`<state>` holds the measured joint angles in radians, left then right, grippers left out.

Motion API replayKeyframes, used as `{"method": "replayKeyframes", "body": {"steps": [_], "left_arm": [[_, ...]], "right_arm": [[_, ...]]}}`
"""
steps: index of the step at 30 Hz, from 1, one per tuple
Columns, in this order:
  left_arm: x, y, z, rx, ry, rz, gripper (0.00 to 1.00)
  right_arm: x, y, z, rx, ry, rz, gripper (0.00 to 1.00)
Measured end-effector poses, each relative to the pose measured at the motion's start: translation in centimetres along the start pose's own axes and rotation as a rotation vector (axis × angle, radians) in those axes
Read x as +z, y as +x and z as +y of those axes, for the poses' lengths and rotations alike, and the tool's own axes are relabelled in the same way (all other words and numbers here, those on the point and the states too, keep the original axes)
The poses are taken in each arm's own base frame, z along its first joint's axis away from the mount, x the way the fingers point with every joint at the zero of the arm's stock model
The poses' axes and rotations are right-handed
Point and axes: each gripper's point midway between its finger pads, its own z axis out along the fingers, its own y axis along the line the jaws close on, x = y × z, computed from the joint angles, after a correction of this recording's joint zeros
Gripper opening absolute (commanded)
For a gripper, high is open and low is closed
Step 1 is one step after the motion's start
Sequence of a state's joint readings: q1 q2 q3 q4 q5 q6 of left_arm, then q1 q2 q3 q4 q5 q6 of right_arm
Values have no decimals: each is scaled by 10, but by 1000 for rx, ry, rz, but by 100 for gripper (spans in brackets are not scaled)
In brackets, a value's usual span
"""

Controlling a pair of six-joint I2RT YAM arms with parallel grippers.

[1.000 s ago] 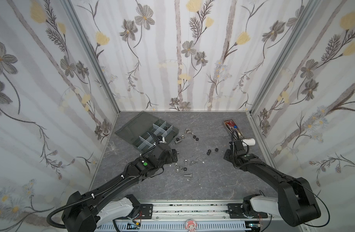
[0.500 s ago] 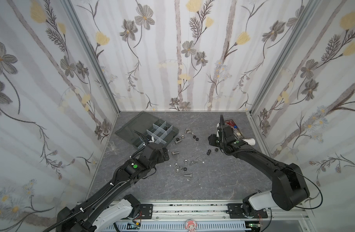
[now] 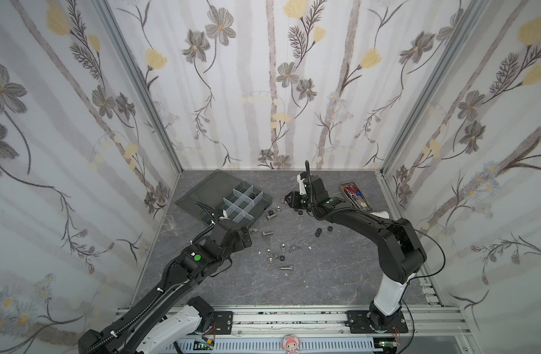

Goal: Sort the screws and nuts into containers
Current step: 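Lift the black bolt and carry it over the organizer box with the right gripper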

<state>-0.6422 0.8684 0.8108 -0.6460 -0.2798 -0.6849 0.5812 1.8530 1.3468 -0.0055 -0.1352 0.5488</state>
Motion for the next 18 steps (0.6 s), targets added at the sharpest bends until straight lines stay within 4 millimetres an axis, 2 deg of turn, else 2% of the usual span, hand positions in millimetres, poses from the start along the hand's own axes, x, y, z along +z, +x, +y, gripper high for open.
{"method": "replayKeyframes", "body": {"steps": [10, 15, 18], "left_arm": [[-10, -9, -4, -3, 7, -7, 100], [-11, -10, -4, 1, 5, -7, 100], [-12, -11, -3, 1, 5, -12, 100]], "right_arm": [[58, -1, 53, -19, -195, -5, 28], [80, -1, 72, -10, -278, -22, 28], [95, 0, 76, 5, -315, -33, 28]]}}
